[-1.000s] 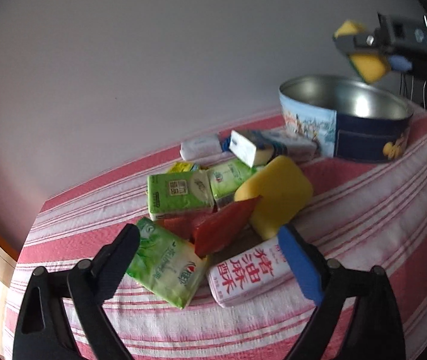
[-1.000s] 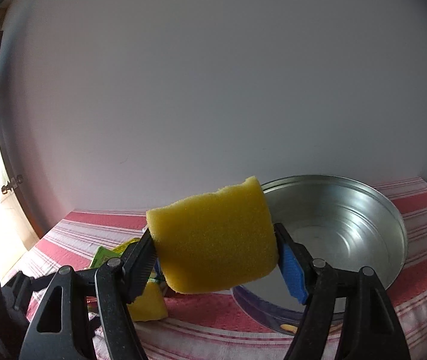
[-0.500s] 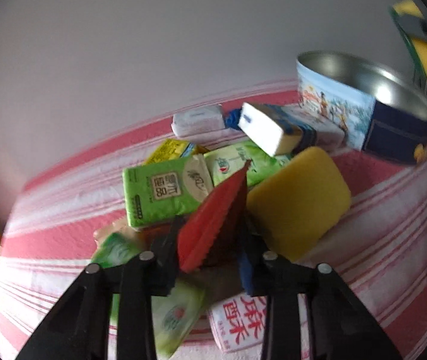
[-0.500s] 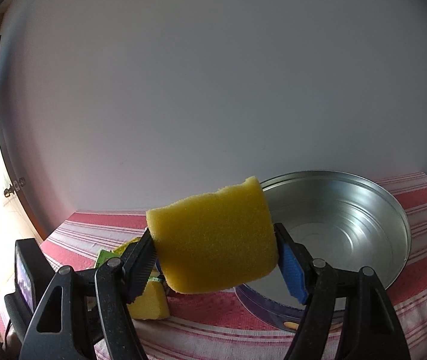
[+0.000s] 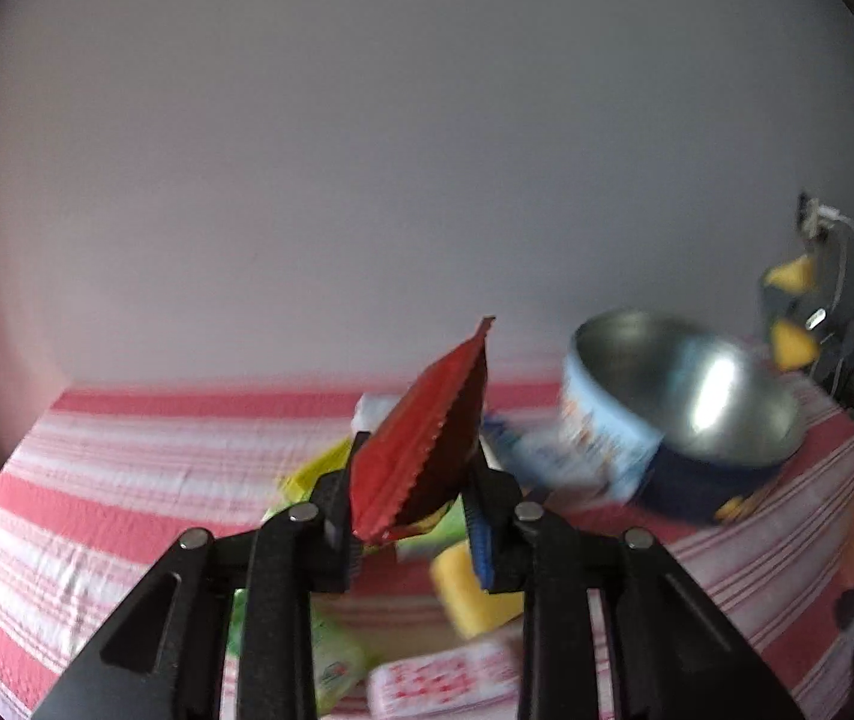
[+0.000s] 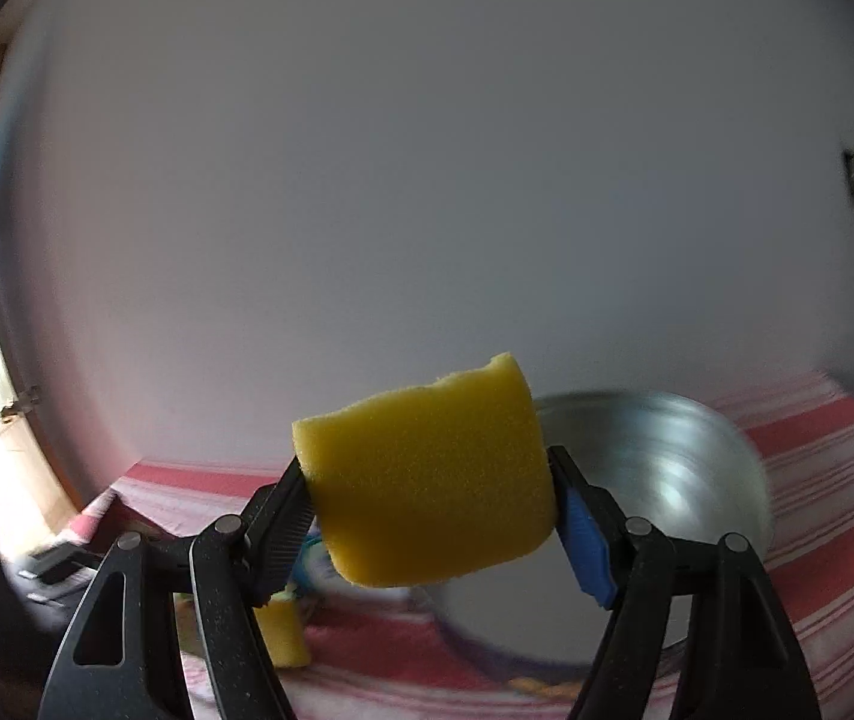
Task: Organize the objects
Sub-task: 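Carry both items over the metal tin and open both tools to drop them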
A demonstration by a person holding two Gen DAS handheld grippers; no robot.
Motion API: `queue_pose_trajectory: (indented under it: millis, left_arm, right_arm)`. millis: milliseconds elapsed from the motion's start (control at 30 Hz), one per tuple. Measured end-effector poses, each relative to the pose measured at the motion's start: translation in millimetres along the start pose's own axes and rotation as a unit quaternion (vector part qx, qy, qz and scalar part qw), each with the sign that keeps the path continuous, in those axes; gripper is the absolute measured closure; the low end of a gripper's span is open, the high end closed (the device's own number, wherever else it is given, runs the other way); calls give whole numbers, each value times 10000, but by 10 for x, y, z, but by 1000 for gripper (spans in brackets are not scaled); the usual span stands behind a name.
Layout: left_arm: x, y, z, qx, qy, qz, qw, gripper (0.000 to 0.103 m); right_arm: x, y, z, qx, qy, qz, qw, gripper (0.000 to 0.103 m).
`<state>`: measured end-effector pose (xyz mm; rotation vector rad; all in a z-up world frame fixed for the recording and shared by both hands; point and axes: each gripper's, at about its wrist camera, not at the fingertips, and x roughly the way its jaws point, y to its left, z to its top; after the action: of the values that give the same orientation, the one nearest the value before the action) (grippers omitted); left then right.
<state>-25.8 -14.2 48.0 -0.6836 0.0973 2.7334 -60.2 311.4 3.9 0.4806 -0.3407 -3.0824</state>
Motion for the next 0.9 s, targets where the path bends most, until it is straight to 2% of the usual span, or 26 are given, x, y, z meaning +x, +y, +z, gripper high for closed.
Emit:
queue_pose_trajectory:
  millis: [67,167,400,500,633,900]
  left_arm:
    - [37,-164,179,80,-129,-157,9998,77]
    - [93,-491,277,146,-188,-396,9989,77]
    - [695,-1213,360,148,210,-978,9949,77]
    - [814,-1557,311,238,418,-1075,9930,77]
    - [1000,-1831,238,304,607,-1159,9909,77]
    - [1191,-1921,169,301,881,-996,9907,77]
  right_arm:
    - [3,-174,27,-79,-68,-236,9997,28]
    - [72,-482,60,-69,-14,-445,9990,28]
    - [423,-1019,42,-121,521,-915,9944,28]
    - [573,-1112,28,-58,800,-962,9921,28]
    - [781,-1158,-13,-122,1074,-1057,9885,28]
    - [1047,-1244,-120,-151,1521,-1021,9830,27]
